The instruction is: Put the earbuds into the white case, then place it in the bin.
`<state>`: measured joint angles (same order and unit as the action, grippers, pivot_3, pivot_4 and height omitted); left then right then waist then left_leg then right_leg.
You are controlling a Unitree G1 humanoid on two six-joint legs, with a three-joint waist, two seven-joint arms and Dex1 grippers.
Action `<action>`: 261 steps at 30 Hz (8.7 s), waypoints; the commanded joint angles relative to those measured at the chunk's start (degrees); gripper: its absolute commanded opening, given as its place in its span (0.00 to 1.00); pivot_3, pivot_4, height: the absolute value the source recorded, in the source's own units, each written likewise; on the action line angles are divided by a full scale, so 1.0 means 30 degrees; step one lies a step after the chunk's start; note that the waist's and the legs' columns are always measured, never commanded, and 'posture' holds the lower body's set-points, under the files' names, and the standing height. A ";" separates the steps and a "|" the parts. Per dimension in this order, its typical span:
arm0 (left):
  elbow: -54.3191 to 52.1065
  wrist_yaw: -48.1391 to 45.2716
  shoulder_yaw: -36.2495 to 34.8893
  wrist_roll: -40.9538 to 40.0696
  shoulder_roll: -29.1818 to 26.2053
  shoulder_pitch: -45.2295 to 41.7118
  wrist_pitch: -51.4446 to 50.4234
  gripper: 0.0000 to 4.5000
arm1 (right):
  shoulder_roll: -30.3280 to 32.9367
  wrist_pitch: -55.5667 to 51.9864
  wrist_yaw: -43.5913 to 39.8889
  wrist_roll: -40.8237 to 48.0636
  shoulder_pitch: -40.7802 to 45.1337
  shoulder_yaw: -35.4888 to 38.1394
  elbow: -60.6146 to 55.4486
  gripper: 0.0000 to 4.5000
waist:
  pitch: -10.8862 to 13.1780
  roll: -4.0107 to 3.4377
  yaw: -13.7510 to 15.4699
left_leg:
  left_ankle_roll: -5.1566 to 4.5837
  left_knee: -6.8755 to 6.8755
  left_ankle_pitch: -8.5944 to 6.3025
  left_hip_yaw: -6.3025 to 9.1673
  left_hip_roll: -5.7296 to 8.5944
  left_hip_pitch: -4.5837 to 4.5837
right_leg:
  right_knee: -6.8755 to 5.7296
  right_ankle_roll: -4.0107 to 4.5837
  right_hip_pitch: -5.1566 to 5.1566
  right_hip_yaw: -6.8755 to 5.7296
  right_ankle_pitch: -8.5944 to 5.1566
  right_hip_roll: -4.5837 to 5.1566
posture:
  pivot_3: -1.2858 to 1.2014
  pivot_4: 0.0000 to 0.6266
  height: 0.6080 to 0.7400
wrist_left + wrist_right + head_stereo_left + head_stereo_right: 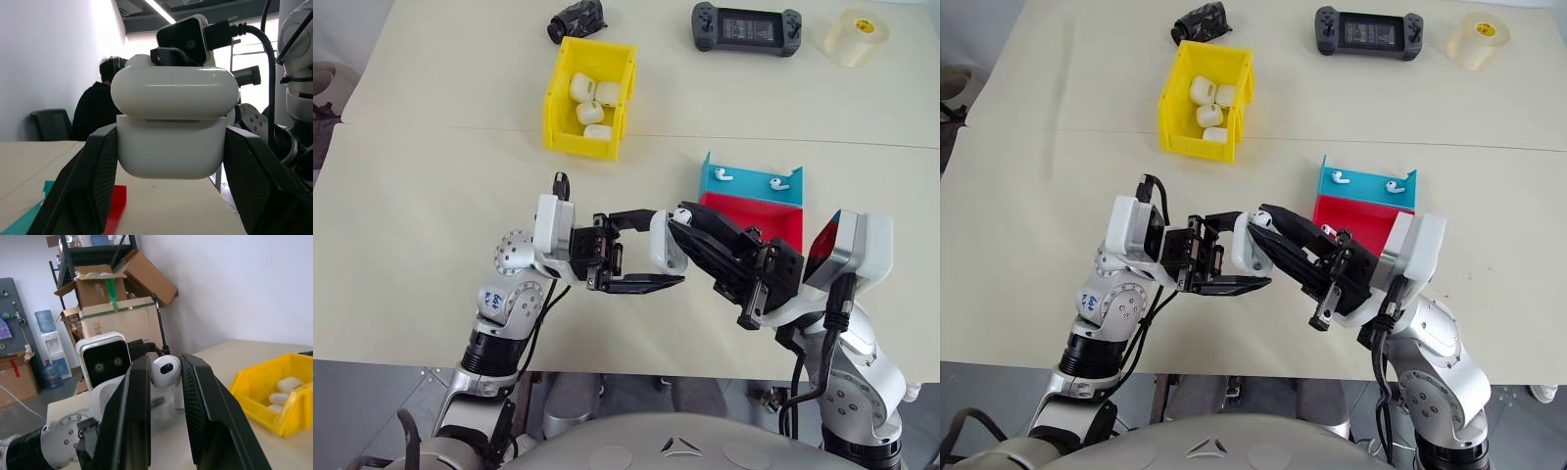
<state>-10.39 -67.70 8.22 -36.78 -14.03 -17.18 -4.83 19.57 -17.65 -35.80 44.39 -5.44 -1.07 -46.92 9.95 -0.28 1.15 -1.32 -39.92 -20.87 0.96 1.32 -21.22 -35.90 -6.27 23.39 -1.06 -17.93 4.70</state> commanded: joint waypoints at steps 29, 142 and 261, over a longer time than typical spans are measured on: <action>-0.0752 -0.0284 -0.0107 -0.0321 0.0405 -0.0324 0.0140 0.62 | 0.1132 -0.0812 -0.0594 0.2299 0.0328 -0.0128 0.1289 0.20 | 0.0000 0.0000 0.0001 | 0.0000 0.0002 0.0000 0.0001 0.0000 0.0000 | 0.0003 0.0001 0.0000 -0.0001 -0.0001 0.0004 | 0.52 0.24 1.00; 0.0678 0.0675 0.0161 0.1465 0.0542 0.1780 0.3576 0.62 | 0.5720 -0.0560 -1.1972 -1.8411 2.1156 -0.7413 2.6656 0.22 | 0.0017 -0.0049 -0.0441 | 0.0044 0.0013 0.0040 -0.0001 0.0003 -0.0031 | -0.0024 0.0020 0.0055 -0.0057 -0.0010 0.0029 | 0.52 0.24 1.00; 0.1028 0.2629 0.0054 0.5989 -0.3210 -0.1946 0.0143 0.62 | 0.5900 -0.4655 -0.2718 -0.1718 0.3264 0.0679 0.4807 0.01 | 0.0034 -0.0057 -0.0124 | 0.0031 0.0080 0.0032 0.0008 0.0005 -0.0025 | -0.0008 0.0016 0.0049 -0.0020 -0.0008 0.0018 | 0.52 0.24 1.00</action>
<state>-4.26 -60.56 10.10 -16.14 -23.89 -23.17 -4.20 36.97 -33.36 -42.14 37.75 5.28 -1.43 -31.42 10.05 -0.45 0.78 -1.22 -39.68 -20.77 0.98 1.34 -21.30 -35.92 -6.23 23.54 -1.11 -17.95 4.75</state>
